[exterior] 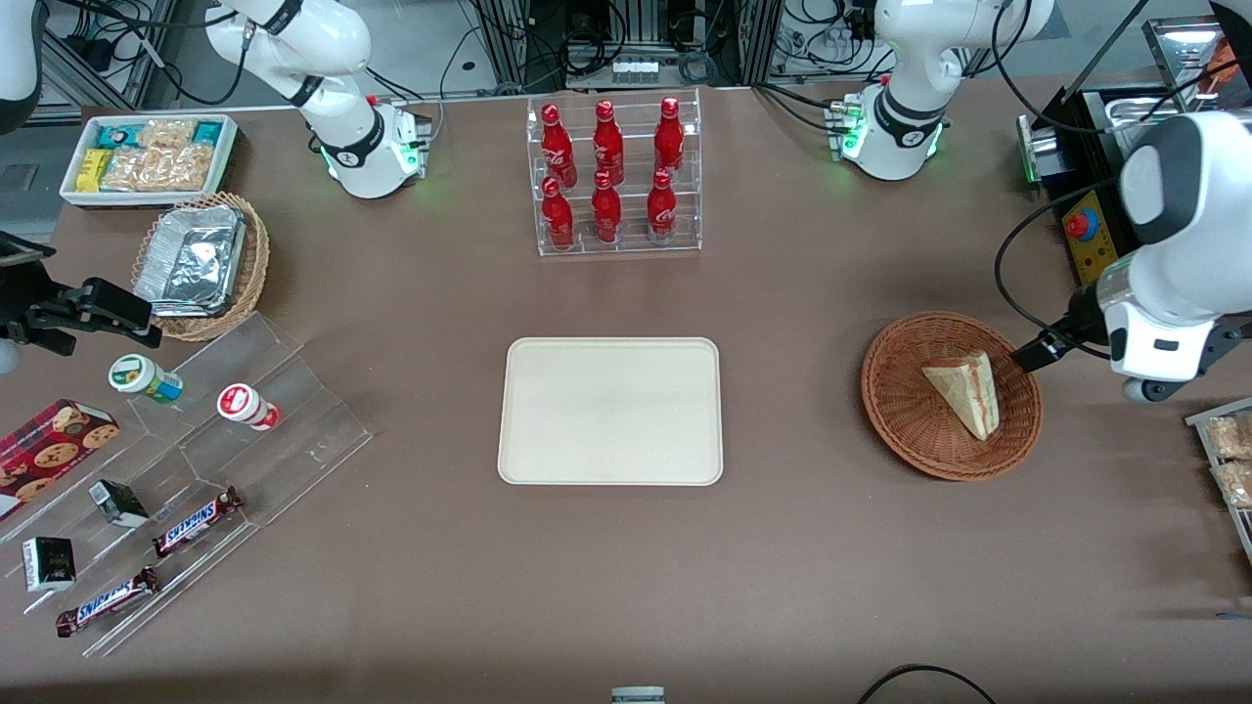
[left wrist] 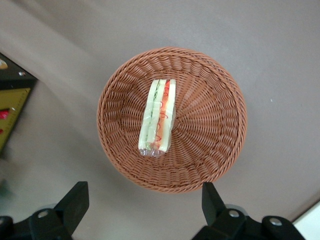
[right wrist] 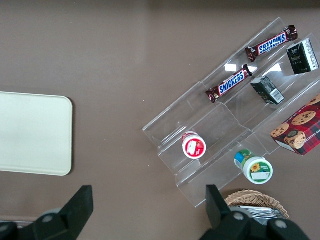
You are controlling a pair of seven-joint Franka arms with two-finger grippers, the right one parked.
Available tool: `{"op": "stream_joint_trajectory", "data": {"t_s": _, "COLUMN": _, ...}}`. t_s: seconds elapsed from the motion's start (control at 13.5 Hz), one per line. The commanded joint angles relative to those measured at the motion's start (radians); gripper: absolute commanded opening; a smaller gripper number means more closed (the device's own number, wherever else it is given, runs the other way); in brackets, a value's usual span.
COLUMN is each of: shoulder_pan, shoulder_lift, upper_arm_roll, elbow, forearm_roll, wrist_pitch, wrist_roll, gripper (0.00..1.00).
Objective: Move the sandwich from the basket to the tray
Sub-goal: 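Move the left gripper over the wrapped sandwich in the wicker basket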
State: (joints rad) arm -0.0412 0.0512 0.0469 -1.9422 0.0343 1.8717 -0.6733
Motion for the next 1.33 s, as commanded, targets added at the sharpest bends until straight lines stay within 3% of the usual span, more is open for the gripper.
{"op": "stream_joint_trajectory", "data": {"t_s": 0.0, "shoulder_pan": -0.008, "shoulder_lift": -0.056, "upper_arm_roll": -0.009, "elbow": -0.130, "forearm_roll": 0.002, "wrist_pitch": 0.107, "wrist_roll": -0.109, "gripper": 1.00}}
{"op": "stream_joint_trajectory", "data": {"t_s": 0.22, "shoulder_pan": 0.004, "shoulder_lift": -0.089, "upper_arm_roll": -0.012, "elbow": -0.254, "forearm_roll": 0.007, "wrist_pitch": 0.239, "wrist_roll": -0.112, "gripper": 1.00}}
{"op": "stream_joint_trajectory", "data": {"t_s": 1.26, "shoulder_pan": 0.004, "shoulder_lift": -0.063, "upper_arm_roll": -0.009, "elbow": -0.431, "forearm_roll": 0.027, "wrist_pitch": 0.497, "wrist_roll": -0.199, "gripper": 1.00}}
